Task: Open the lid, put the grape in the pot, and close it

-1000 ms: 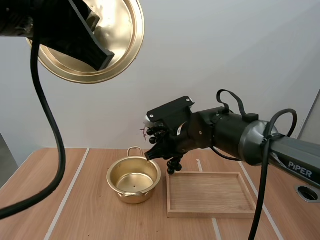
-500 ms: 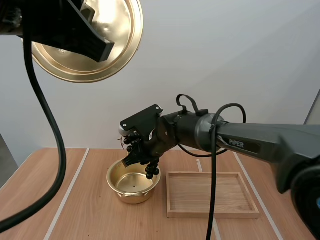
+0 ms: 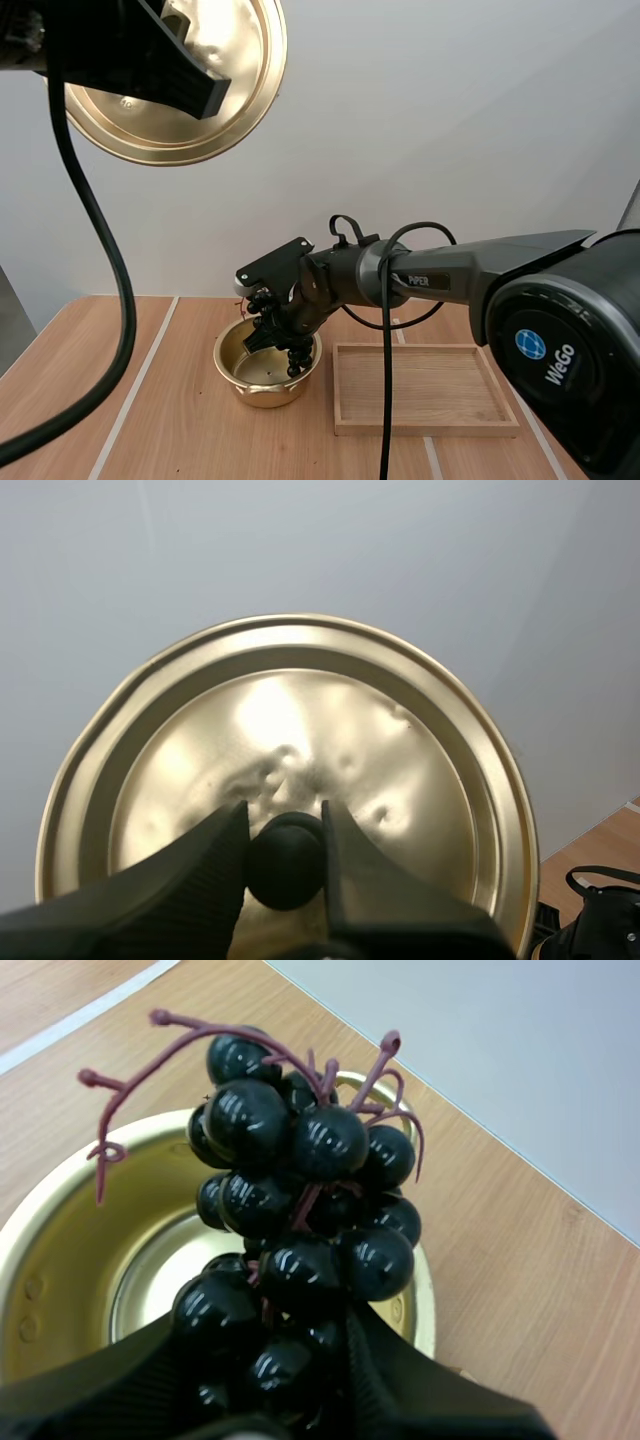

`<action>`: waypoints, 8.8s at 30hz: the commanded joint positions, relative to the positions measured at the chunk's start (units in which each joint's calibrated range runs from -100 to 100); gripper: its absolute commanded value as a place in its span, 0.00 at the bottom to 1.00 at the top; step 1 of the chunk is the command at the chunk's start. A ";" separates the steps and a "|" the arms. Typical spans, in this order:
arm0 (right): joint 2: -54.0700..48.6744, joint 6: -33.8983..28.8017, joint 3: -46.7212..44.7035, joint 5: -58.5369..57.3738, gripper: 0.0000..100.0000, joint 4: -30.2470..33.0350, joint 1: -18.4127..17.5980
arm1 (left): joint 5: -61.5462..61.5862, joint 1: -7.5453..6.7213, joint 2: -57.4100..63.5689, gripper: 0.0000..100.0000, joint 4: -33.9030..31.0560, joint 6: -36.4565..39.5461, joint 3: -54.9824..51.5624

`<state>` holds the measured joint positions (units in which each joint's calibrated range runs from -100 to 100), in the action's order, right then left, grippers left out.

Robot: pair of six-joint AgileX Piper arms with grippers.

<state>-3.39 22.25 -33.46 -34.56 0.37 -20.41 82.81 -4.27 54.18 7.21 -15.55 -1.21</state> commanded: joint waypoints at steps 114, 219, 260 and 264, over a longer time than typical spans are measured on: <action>-79.02 0.42 -13.17 -65.44 0.00 -0.76 12.87 | -14.23 -0.12 -50.72 1.00 11.80 -14.43 -30.36; -96.61 -1.00 -66.54 7.91 0.00 -9.98 20.93 | -56.57 2.10 45.82 0.00 7.16 12.91 -98.79; -96.61 -0.79 -66.54 3.02 0.00 -9.92 21.68 | -52.85 3.12 45.82 0.00 1.95 22.64 -98.79; -96.61 -0.79 -66.54 3.02 0.00 -9.92 21.68 | -52.85 3.12 45.82 0.00 1.95 22.64 -98.79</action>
<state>-99.58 21.10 -100.00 -31.47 -9.68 1.08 31.27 -1.22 99.77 9.67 6.70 -99.86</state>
